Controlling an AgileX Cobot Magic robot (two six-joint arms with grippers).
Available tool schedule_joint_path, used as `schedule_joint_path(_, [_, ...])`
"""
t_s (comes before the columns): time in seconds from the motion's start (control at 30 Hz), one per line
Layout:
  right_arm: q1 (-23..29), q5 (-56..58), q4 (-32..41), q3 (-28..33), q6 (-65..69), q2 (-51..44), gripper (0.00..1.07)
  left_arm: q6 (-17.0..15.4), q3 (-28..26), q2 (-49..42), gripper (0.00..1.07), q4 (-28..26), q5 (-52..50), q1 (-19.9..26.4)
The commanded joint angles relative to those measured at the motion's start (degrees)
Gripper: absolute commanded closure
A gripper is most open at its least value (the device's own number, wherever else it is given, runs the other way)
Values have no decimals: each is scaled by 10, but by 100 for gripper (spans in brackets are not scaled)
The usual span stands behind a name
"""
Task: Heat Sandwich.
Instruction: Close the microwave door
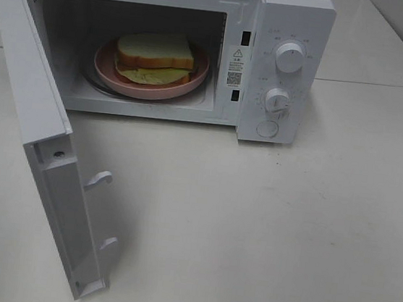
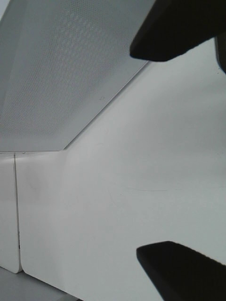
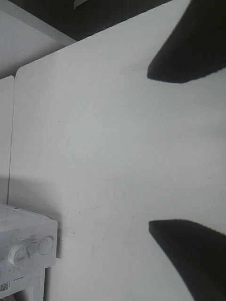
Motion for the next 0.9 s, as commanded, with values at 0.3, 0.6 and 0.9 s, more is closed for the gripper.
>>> schedule_joint_path(0.3, [-3,-5,1,1,5,-15,31,-4,1,-15,5,-5,-9,0])
schedule_joint_path(0.6, [-3,-5,1,1,5,-15,31,-4,1,-15,5,-5,-9,0])
schedule_joint_path(0.9, [-3,-5,1,1,5,-15,31,-4,1,-15,5,-14,-9,0])
